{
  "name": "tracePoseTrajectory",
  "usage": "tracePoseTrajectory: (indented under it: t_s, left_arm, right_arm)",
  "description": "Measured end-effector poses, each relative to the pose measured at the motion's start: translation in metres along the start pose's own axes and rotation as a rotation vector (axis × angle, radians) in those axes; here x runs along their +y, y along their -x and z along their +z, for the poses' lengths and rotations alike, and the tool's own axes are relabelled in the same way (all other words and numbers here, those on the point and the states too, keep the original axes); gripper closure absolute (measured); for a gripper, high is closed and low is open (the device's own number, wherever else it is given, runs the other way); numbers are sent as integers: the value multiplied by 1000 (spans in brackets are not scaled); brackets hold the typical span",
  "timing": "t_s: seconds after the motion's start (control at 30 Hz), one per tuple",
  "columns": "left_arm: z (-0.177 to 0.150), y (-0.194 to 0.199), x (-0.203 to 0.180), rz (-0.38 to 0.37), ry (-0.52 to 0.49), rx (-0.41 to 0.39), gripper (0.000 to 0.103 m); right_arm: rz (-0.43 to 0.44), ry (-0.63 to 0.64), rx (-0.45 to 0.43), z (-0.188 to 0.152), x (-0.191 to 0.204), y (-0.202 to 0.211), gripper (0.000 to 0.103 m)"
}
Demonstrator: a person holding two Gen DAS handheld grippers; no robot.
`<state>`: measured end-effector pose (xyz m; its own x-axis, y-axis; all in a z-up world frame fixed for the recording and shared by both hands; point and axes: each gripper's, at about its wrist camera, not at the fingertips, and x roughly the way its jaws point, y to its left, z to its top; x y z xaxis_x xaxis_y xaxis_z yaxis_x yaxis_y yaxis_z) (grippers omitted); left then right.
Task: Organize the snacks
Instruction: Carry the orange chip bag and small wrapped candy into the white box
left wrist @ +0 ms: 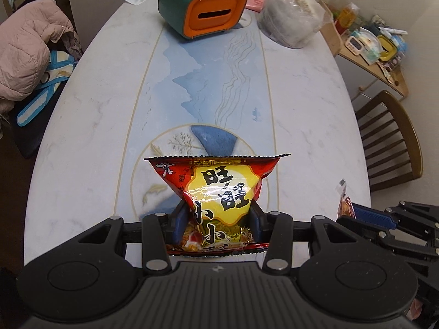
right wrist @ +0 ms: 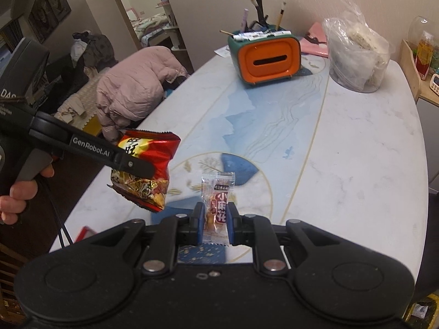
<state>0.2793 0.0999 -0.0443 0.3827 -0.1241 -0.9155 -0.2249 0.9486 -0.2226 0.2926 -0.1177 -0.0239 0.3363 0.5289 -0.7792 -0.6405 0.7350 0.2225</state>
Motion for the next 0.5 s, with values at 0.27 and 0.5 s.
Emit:
tracePoseTrajectory:
  t_s: [0.27,0.5]
  left_arm:
    - [-43,27,-5,-5,-44,0,59]
    - [-84,39,-6,-3,-76,10,59]
  right_arm:
    - [22,-15,-11,-20,25,23,88]
    - [47,-26,-6,-48,47,35,88]
